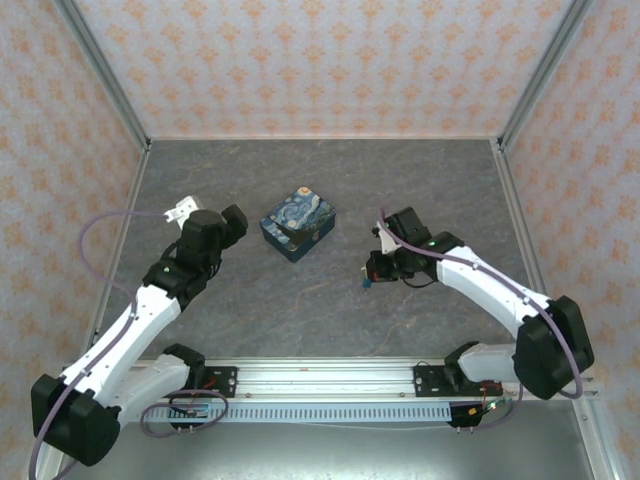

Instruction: Unlock the padlock with the key

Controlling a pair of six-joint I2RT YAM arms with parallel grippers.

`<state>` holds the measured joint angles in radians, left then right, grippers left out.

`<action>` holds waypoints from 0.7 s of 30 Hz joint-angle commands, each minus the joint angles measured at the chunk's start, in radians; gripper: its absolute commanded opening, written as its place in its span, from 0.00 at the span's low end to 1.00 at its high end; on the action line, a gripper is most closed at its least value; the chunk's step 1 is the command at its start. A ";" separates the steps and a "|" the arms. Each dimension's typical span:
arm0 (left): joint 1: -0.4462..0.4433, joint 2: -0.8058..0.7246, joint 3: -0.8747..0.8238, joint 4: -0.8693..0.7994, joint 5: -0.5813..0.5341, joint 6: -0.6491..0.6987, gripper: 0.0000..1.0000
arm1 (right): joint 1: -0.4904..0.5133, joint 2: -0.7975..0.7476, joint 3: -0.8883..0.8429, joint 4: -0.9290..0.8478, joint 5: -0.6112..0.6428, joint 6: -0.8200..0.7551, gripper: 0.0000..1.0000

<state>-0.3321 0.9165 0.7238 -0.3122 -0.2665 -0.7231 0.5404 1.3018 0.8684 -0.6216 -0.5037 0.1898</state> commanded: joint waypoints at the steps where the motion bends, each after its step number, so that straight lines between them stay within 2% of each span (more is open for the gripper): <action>1: 0.002 -0.042 -0.028 -0.043 -0.119 0.027 1.00 | 0.021 0.061 0.039 -0.125 0.000 0.026 0.00; 7: 0.004 -0.060 -0.028 -0.078 -0.132 0.029 1.00 | 0.037 0.200 0.096 -0.156 -0.001 0.004 0.00; 16: 0.004 -0.082 -0.031 -0.096 -0.148 0.017 1.00 | 0.037 0.290 0.083 -0.048 -0.021 0.022 0.00; 21: 0.005 -0.085 -0.023 -0.102 -0.145 0.021 1.00 | 0.037 0.270 0.068 0.001 -0.005 0.035 0.17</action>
<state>-0.3321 0.8440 0.7036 -0.3801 -0.3653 -0.7055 0.5735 1.5906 0.9432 -0.6662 -0.5205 0.2111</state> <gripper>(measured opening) 0.998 0.141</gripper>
